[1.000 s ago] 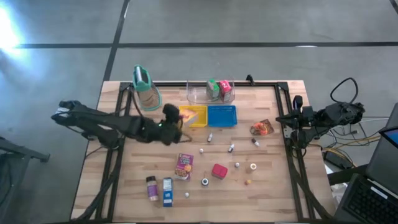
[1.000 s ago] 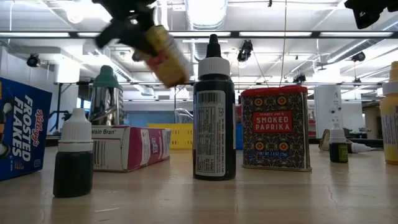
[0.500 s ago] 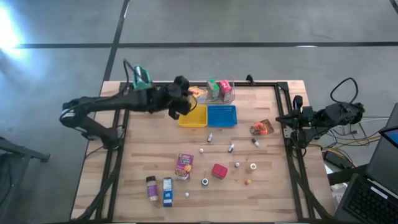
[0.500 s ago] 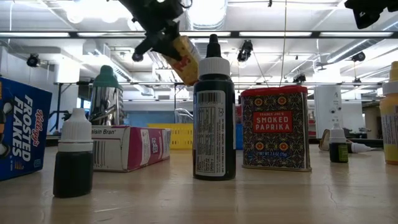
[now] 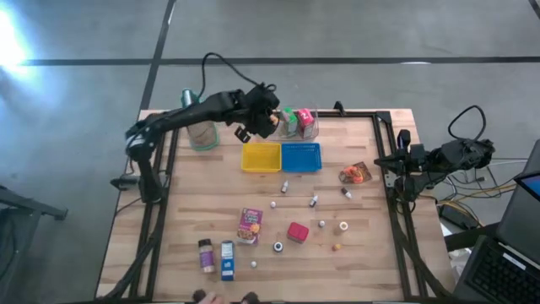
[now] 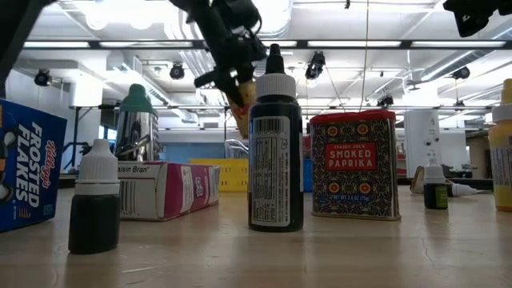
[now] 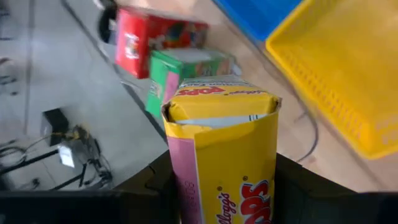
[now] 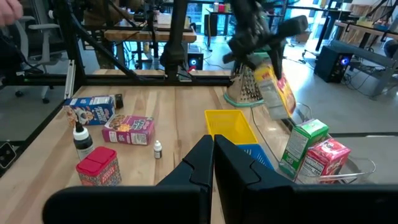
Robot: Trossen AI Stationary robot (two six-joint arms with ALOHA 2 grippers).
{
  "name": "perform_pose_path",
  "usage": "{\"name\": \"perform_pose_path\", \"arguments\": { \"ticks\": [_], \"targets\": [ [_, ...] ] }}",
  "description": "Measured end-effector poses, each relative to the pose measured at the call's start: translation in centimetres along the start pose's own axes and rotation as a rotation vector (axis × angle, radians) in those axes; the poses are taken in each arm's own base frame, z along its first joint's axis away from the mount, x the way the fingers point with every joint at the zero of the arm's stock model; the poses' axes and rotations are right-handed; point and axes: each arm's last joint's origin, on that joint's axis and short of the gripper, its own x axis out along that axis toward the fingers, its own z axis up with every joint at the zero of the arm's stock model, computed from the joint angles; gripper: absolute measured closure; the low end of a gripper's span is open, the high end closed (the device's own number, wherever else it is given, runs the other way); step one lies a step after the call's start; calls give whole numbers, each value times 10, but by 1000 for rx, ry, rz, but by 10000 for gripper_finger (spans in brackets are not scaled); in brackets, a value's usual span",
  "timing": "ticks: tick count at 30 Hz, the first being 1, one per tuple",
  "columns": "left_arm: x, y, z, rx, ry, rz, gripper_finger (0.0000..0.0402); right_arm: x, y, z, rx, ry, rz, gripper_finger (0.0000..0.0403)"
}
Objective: Pick & Place Kitchen Items
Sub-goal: Put the yellow cereal box into the transparent bin
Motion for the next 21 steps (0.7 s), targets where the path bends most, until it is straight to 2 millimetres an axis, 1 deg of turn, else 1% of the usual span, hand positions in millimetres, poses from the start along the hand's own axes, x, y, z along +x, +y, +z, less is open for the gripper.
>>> {"name": "perform_pose_path", "arguments": {
  "ticks": [2,5,8,13,17,21],
  "targets": [
    [8,4,-8,32,13,-7,234,0,0,0,-1,0,0,394],
    [15,12,-19,35,26,8,234,0,0,0,0,0,0,394],
    [20,12,-27,28,8,-13,234,0,0,0,0,0,0,394],
    [30,11,-35,21,-24,-41,234,0,0,0,1,0,0,394],
    [51,5,-36,49,-52,-109,234,0,0,0,1,0,0,394],
    [74,-1,-33,112,-53,-158,234,0,0,0,-1,0,0,394]
  ]
}}
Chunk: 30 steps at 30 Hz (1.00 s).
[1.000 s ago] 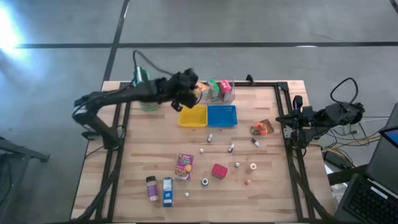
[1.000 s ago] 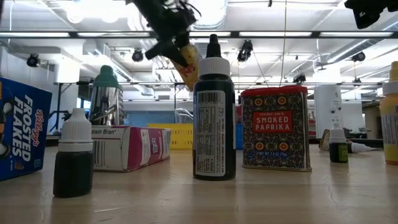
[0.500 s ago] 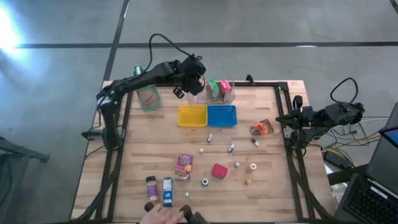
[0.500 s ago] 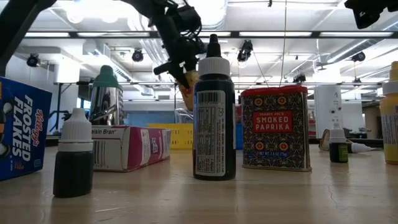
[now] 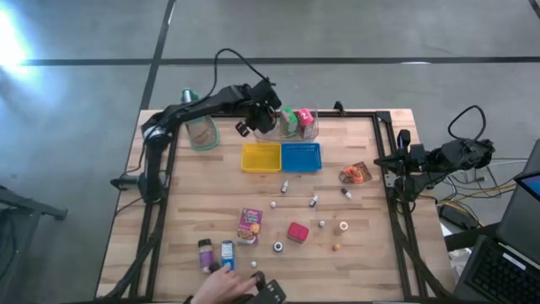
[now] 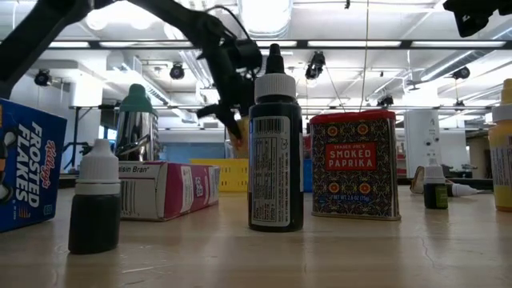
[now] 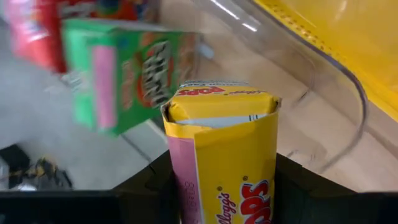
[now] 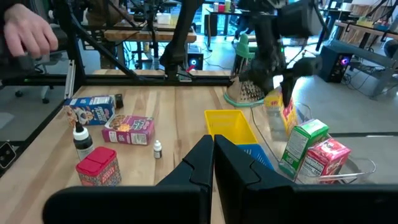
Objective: Pick & Place Kitchen Items
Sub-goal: Put the yellow cereal box into the transparent bin
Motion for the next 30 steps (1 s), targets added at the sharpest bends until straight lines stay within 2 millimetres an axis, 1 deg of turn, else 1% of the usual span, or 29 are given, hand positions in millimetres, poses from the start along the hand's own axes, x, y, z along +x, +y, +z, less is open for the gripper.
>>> {"name": "perform_pose_path", "arguments": {
  "ticks": [5,8,13,20,26,30],
  "targets": [
    [19,-1,2,29,-27,-25,234,0,0,0,0,-1,0,394],
    [24,0,3,47,-52,-15,234,0,0,0,1,-1,0,394],
    [28,3,6,73,-89,16,234,0,0,0,0,0,0,394],
    [41,2,5,79,-58,-4,234,0,0,0,0,0,0,394],
    [41,3,-2,79,-15,-11,234,0,0,0,0,0,0,394],
    [39,5,-2,66,-21,-3,234,0,0,0,1,0,0,394]
  ]
}}
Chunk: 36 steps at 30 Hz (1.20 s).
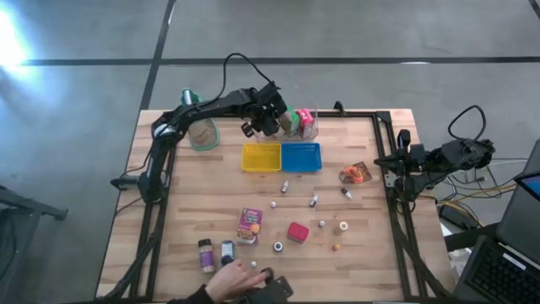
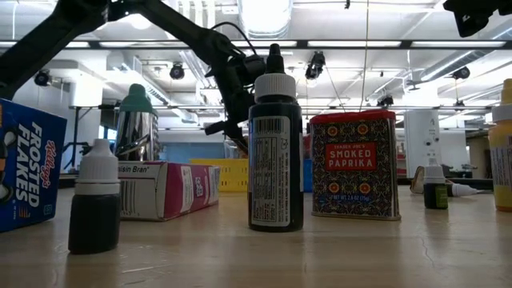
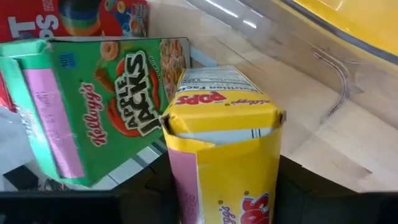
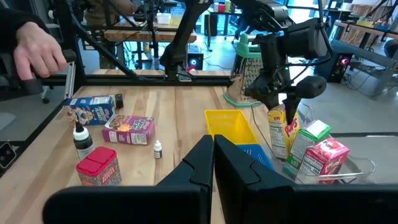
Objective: Pick & Place Kitchen Items
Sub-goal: Put the yellow cereal box into the transparent bin
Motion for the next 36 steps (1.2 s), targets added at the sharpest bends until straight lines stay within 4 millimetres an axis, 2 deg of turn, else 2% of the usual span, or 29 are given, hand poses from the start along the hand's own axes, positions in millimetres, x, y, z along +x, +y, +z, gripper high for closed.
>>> {"name": "perform_pose_path", "arguments": {
  "ticks": [25,36],
  "targets": [
    [0,3,2,-59,-18,23,232,0,0,0,-1,0,0,394],
    [0,7,2,-89,-18,63,160,0,0,0,0,0,0,394]
  ]
}}
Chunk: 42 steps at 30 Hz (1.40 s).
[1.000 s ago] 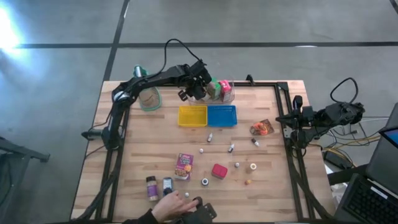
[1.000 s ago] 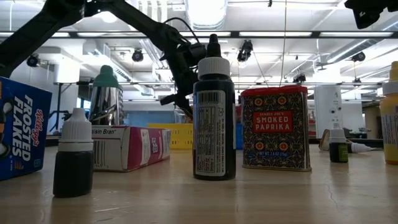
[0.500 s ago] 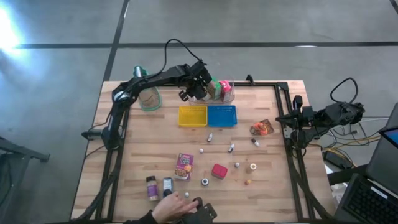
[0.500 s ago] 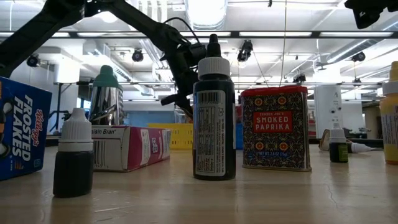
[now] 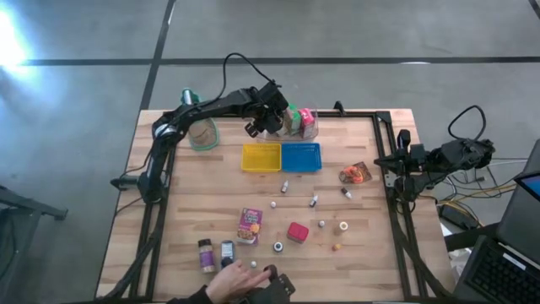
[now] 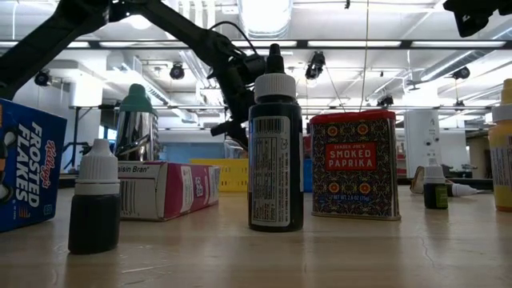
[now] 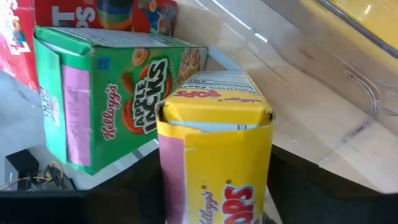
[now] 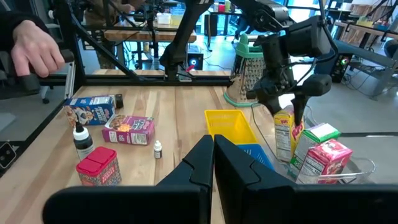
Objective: Pick & Place Kitchen Items
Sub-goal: Put the yellow cereal box into the transparent bin, then adjust the cereal boxes on the table
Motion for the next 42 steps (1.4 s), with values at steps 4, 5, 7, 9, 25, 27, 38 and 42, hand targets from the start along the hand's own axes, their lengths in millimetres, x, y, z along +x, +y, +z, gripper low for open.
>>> {"name": "perform_pose_path", "arguments": {
  "ticks": [4,5,7,9,25,27,38,42],
  "targets": [
    [0,0,0,0,7,2,142,0,0,0,1,0,0,394],
    [-1,1,0,0,11,6,141,0,0,0,0,0,0,394],
    [-5,3,0,0,14,25,141,0,0,0,0,0,0,394],
    [-11,9,0,-1,11,66,142,0,0,0,1,0,0,394],
    [-32,28,-5,-29,208,179,142,0,0,0,0,0,0,394],
    [-39,29,-6,-63,223,184,142,0,0,0,0,0,0,394],
    [-113,33,0,-330,119,310,142,0,0,0,-1,0,0,394],
    [-135,29,7,-398,51,317,142,0,0,0,0,0,0,394]
  ]
}}
